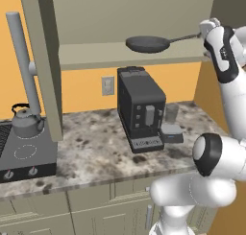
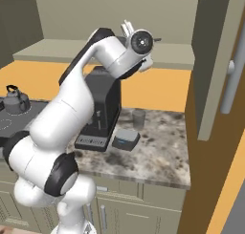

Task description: Pick the pan from the cabinet and place it on the stove. Then turn on the stove burner for the pan.

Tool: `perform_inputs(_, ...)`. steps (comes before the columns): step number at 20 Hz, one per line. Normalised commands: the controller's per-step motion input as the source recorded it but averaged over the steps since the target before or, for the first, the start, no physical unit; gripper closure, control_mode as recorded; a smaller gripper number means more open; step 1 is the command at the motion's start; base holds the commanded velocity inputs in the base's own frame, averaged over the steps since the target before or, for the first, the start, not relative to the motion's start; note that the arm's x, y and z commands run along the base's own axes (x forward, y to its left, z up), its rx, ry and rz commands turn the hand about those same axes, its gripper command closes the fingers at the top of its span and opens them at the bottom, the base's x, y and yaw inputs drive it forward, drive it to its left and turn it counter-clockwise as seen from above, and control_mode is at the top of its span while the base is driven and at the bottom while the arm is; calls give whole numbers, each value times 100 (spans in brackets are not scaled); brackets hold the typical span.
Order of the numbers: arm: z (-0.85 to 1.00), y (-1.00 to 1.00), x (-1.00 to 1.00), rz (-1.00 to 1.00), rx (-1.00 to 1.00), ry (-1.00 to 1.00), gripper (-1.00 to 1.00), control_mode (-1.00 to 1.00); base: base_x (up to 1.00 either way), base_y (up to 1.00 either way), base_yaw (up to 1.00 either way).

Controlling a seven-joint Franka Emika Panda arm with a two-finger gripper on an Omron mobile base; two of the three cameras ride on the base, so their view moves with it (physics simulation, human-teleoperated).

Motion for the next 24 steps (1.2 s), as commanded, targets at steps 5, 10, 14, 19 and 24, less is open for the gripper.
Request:
perform_inputs(5,0,-22,69,0,0,0,-100,-100,0,0,0)
perform_inputs(10,0,-16,69,0,0,0,-100,-100,0,0,0)
perform_inputs(14,-7,-9,71,0,0,0,-100,-100,0,0,0)
perform_inputs(19,-15,-5,68,0,0,2,-100,-100,0,0,0)
perform_inputs(24,-23,-4,68,0,0,0,-100,-100,0,0,0)
